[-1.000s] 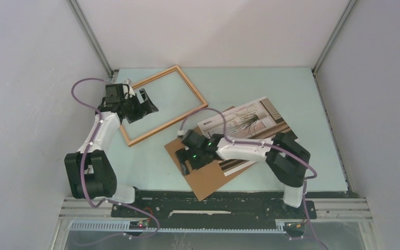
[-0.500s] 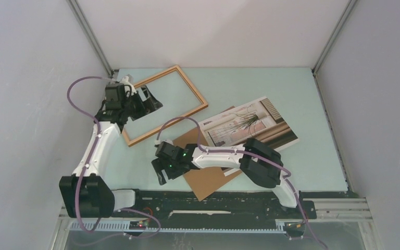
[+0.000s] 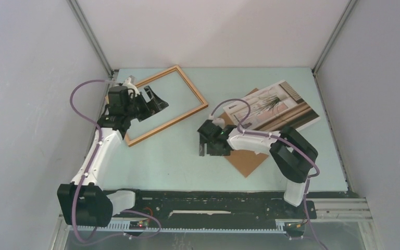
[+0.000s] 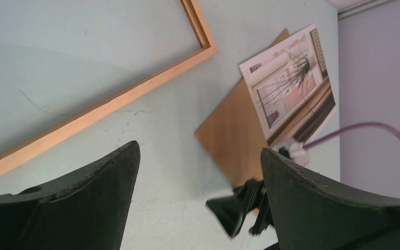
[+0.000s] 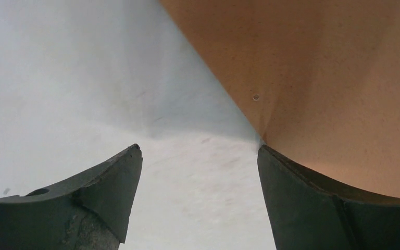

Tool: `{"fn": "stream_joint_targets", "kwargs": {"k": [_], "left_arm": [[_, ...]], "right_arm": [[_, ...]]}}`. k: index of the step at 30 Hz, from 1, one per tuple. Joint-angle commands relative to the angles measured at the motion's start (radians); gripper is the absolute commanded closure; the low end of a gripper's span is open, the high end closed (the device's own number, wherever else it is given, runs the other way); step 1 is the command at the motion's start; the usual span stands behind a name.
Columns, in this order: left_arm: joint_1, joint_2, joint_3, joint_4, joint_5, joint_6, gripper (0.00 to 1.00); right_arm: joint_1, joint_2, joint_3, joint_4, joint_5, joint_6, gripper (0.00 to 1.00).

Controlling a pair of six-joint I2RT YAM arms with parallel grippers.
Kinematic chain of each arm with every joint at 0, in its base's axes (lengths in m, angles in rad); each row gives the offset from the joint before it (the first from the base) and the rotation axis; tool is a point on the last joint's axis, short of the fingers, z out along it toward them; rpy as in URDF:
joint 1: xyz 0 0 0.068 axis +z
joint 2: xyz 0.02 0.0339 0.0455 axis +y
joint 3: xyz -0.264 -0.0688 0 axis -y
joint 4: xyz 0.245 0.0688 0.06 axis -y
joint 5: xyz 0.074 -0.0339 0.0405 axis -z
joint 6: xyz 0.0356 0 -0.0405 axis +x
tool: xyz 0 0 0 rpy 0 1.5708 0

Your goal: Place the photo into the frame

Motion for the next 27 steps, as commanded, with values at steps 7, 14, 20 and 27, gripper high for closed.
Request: {"fn": "stream_joint_targets", "kwargs": {"k": [7,14,20,27], "left_arm": [[-0.028,-0.028,0.001,-0.002,-0.003,0.036,0.08],[-0.027,-0.085,0.013,-0.026,-0.078,0.082,0.07],[-0.026,-0.109,0.016,-0.042,-0.123,0.099,0.07],[-0.027,-0.111,0.021,-0.048,-0.140,0.108,0.08]], "right_arm": [[-0.180,-0.109,0.035,-0.161,0.117,0.051,0.12],[-0.063,0.043,0.322,-0.042,0.160,0.272,0.13],[-0.073,0.295,0.627,-0.016,0.097,0.478,0.16],[-0.088,0.481,0.822,-0.022,0.021,0.534,0.24]]}}
